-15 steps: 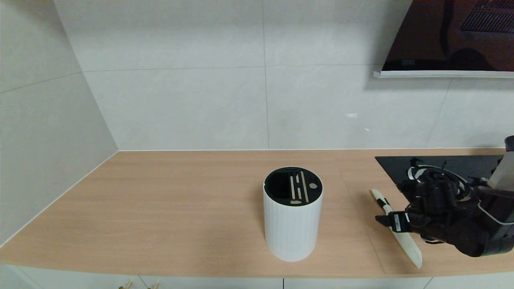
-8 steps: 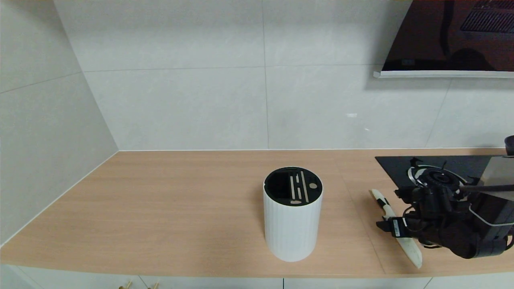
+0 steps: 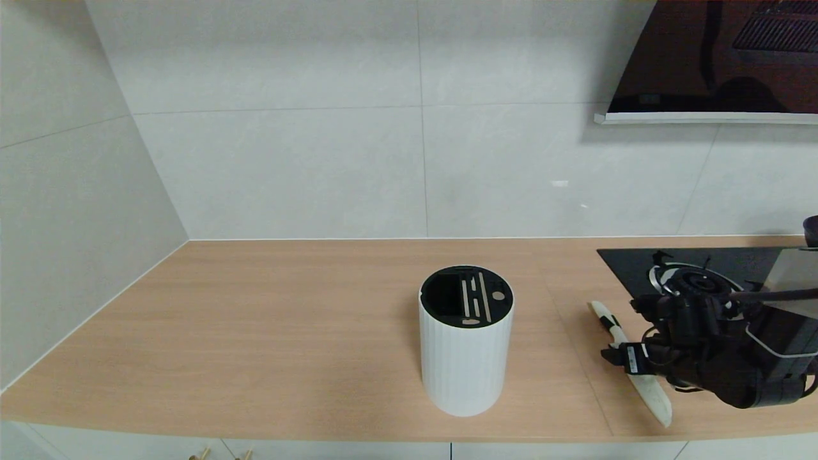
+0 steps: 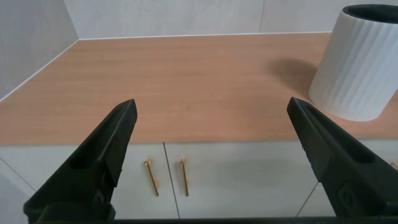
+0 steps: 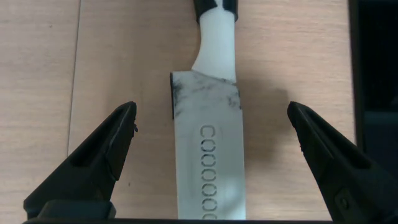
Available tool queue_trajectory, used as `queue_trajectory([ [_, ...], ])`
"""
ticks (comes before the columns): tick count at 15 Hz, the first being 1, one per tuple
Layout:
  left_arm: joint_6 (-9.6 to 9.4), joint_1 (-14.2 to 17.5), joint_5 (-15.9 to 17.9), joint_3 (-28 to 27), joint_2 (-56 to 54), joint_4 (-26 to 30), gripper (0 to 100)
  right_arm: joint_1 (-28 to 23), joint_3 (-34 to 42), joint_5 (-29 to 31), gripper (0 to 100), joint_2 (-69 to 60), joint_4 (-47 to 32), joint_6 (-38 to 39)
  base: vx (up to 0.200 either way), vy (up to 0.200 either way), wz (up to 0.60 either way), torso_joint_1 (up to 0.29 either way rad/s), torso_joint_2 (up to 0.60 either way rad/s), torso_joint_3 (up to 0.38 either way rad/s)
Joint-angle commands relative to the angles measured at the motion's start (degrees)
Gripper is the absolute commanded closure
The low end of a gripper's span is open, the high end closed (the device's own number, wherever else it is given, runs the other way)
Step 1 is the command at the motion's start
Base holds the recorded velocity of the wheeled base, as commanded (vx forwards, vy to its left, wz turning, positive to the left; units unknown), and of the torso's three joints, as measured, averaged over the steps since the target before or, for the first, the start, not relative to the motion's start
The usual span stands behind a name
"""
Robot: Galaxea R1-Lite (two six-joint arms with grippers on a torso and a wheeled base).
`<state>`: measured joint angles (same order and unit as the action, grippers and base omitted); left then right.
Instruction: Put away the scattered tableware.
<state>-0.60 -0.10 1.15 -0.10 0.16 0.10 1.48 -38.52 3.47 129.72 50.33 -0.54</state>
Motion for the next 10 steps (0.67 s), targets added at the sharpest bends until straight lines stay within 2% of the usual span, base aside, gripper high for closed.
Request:
queue_trajectory([
  [1, -0.02, 0.0, -0.1, 0.0, 0.0, 0.0, 0, 0.0, -0.5, 0.0, 0, 0.5, 0.0, 0.0, 0.000, 0.000, 0.00, 0.000, 0.00, 0.000],
  [8, -0.02, 0.0, 0.0, 0.0, 0.0, 0.0, 0, 0.0, -0.6, 0.1, 0, 1.9, 1.8, 0.0, 0.000, 0.000, 0.00, 0.000, 0.00, 0.000],
  [9, -0.02, 0.0, 0.0, 0.0, 0.0, 0.0, 0, 0.0, -0.6, 0.1, 100, 2.1, 2.0, 0.0, 0.000, 0.000, 0.00, 0.000, 0.00, 0.000],
  [10, -0.02, 0.0, 0.0, 0.0, 0.0, 0.0, 0, 0.0, -0.6, 0.2, 100, 2.5, 2.8, 0.2, 0.000, 0.000, 0.00, 0.000, 0.00, 0.000],
])
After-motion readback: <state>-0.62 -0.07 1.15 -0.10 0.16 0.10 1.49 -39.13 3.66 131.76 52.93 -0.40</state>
